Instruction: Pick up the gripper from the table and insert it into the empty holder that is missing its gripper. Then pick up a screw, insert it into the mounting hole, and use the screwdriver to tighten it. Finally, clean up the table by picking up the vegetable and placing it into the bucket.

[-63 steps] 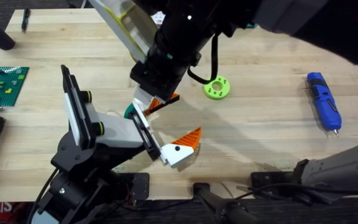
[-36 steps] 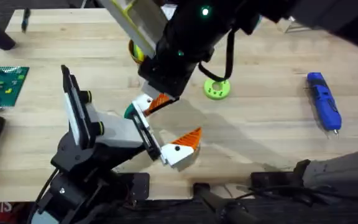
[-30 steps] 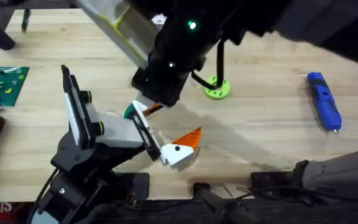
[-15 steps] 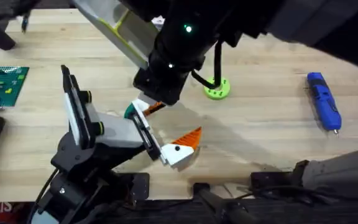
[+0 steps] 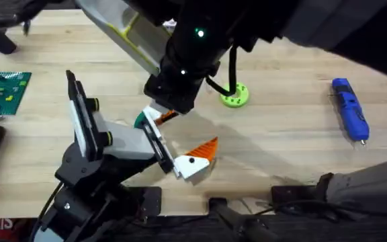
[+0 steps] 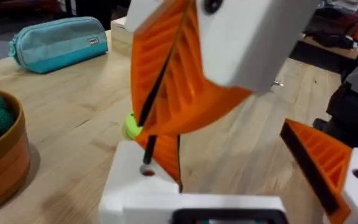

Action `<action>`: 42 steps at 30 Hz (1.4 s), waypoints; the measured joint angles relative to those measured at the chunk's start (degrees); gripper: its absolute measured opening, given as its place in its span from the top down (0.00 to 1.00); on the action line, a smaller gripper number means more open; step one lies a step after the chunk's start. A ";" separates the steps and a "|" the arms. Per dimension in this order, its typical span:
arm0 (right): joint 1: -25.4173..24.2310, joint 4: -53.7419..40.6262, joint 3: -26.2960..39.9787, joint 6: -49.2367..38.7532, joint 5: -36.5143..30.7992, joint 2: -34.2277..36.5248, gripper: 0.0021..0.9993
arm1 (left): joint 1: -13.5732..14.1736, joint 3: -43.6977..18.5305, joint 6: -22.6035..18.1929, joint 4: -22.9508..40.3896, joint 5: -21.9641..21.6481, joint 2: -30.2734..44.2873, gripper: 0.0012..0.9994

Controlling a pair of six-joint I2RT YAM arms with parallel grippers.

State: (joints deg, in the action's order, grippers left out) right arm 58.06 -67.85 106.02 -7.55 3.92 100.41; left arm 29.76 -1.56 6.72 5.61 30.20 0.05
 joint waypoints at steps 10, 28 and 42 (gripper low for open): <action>0.00 0.00 0.00 -0.01 0.42 0.01 0.99 | 0.00 0.00 0.00 0.01 0.00 0.00 0.01; 0.00 -0.42 0.00 0.00 0.64 2.26 0.99 | -0.07 0.00 1.09 0.13 -0.83 0.15 0.01; 0.00 1.76 0.00 0.00 0.64 2.52 0.99 | -0.07 0.00 1.12 0.04 -1.27 0.15 0.01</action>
State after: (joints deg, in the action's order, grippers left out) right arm 58.06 -66.08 106.02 -7.55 4.56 102.93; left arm 29.69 -1.56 7.84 5.65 28.93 0.21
